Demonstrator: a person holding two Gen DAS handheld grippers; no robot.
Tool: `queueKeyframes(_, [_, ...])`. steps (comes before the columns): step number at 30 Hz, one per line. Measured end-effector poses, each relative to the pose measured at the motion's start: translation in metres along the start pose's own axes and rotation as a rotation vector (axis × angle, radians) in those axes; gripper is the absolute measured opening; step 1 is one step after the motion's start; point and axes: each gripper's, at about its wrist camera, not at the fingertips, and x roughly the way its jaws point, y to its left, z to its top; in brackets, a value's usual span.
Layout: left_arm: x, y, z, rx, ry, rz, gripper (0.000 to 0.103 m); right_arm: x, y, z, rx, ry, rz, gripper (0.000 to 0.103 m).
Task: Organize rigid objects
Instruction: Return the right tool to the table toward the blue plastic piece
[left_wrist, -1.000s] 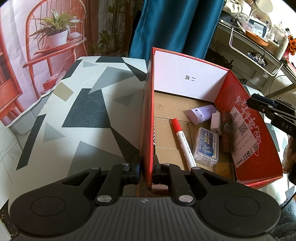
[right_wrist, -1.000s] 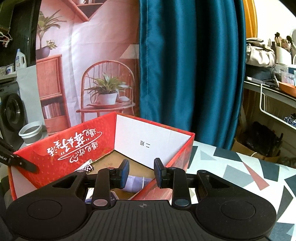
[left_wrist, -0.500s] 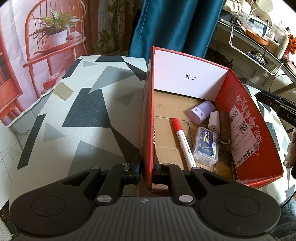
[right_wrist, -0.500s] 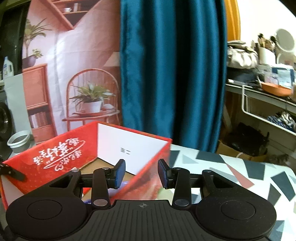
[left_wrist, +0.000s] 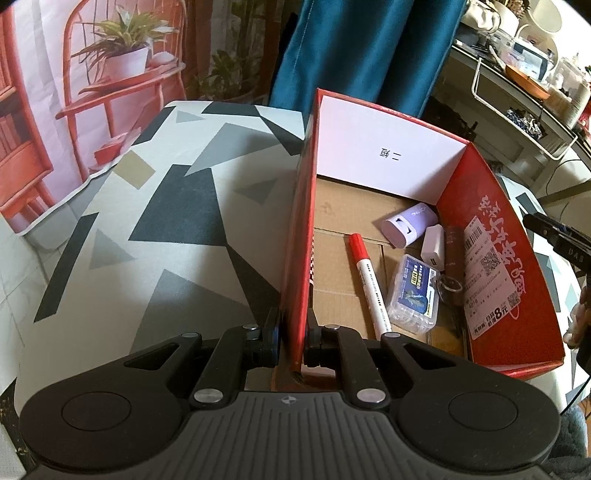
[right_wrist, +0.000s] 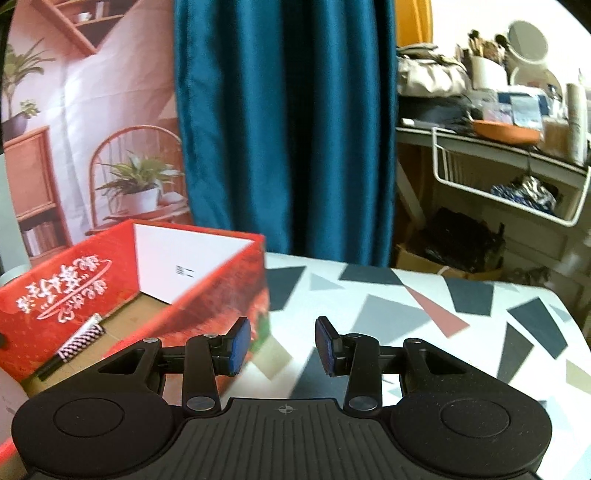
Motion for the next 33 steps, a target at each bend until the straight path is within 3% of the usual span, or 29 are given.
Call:
queueKeyframes(17, [0.003, 0.001, 0.006, -0.020, 0.059, 0.005, 0.013, 0.015, -0.031, -0.021, 0.028, 0.064, -0.036, 0.036])
queueKeyframes(33, [0.003, 0.001, 0.005, -0.030, 0.053, 0.012, 0.013, 0.022, -0.045, -0.029, 0.023, 0.075, -0.077, 0.036])
